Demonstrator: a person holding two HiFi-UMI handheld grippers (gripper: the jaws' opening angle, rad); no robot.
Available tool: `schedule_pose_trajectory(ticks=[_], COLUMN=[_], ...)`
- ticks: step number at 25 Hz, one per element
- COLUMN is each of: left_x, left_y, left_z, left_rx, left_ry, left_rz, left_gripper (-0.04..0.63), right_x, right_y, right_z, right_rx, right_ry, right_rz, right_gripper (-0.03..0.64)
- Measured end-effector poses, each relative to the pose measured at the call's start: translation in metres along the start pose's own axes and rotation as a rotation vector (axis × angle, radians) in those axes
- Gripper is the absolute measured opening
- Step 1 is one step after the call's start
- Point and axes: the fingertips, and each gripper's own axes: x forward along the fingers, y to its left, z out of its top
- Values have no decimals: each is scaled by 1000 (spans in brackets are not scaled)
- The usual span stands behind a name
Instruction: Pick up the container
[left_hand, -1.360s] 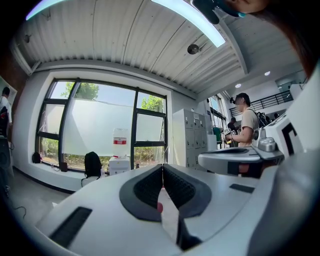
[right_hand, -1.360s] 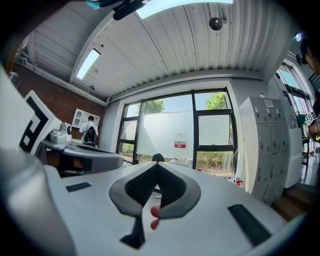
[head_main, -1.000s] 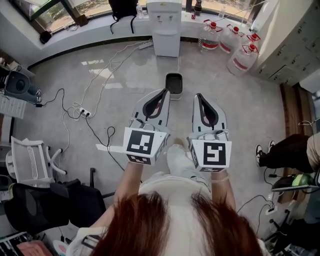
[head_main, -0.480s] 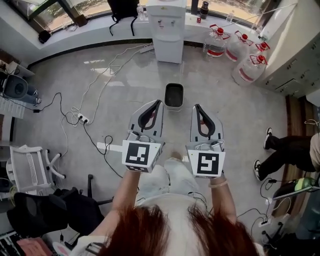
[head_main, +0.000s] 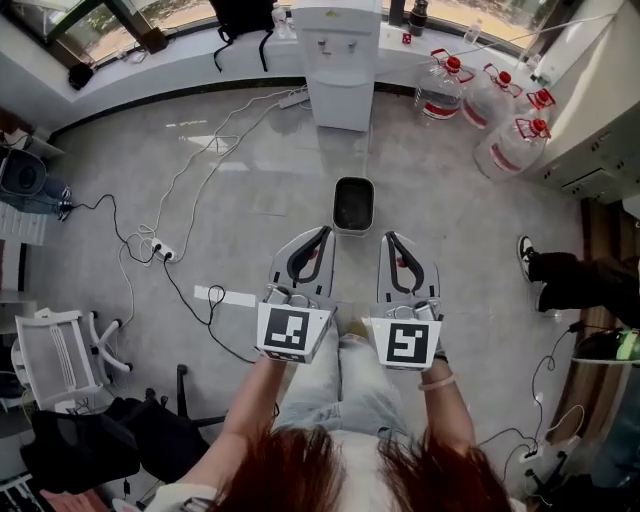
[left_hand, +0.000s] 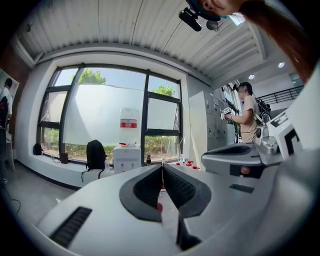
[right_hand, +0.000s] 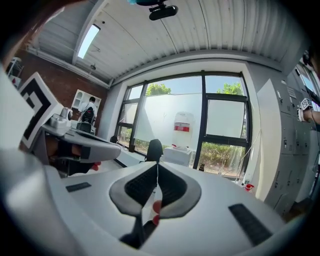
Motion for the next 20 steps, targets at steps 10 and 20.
schedule_pose_trajectory(ticks=[10, 20], left_x=[57, 98], left_y=[35, 54], left_z=[-122, -266], left_rx=[-4, 72], left_ry=[21, 37], left_rz=[-15, -27], left_gripper=[15, 15], right_x=[60, 98], right_y=[12, 34], right_z=[-128, -281], right_rx=[26, 20], right_ry=[41, 77], right_rz=[-25, -12], right_gripper=[23, 25])
